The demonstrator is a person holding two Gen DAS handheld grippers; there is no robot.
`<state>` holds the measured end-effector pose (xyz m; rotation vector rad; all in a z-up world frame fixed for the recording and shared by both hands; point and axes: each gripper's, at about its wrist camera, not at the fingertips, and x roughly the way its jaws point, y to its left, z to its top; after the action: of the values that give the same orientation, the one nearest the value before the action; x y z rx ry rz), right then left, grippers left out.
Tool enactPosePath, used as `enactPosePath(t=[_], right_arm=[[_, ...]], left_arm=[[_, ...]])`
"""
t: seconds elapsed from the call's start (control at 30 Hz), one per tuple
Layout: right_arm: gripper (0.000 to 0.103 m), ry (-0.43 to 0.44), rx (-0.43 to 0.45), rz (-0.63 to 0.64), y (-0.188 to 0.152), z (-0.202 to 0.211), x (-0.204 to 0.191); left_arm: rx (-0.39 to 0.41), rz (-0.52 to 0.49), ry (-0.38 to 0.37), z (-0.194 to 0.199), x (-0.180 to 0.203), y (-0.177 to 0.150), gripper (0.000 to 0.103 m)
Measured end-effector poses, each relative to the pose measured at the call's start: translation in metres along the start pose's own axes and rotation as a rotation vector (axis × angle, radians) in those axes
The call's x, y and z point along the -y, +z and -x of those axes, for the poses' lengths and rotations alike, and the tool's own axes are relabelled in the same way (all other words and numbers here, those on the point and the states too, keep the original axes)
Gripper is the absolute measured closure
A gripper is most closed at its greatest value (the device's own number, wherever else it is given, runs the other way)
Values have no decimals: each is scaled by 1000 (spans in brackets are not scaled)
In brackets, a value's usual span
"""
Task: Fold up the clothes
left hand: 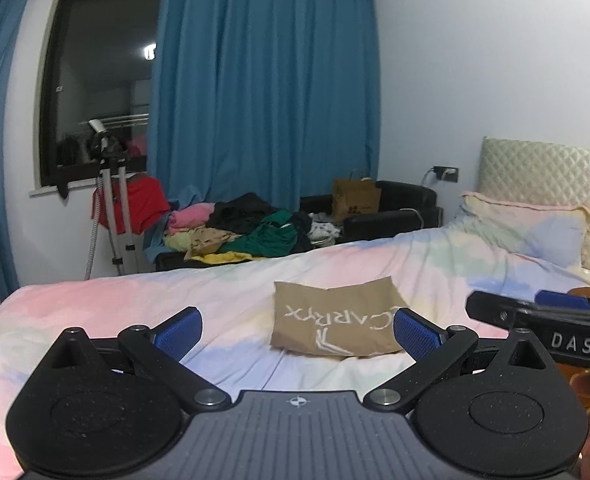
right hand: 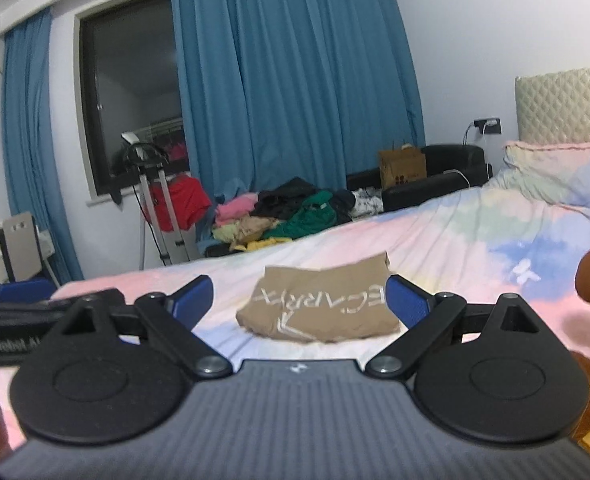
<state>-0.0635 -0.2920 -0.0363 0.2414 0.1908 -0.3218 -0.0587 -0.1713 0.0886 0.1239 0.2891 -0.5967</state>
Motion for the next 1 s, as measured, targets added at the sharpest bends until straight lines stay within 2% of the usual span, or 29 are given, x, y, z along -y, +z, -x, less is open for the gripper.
enactPosePath(t=[0.53, 1.0], right_arm=[[8, -60, -61, 16, -12, -17, -7], [8, -70, -95, 11, -14, -19, -5]], left_arm=[[-89, 89, 28, -28, -34, -17, 0], [-104, 87, 29, -28, -25, -18, 0]])
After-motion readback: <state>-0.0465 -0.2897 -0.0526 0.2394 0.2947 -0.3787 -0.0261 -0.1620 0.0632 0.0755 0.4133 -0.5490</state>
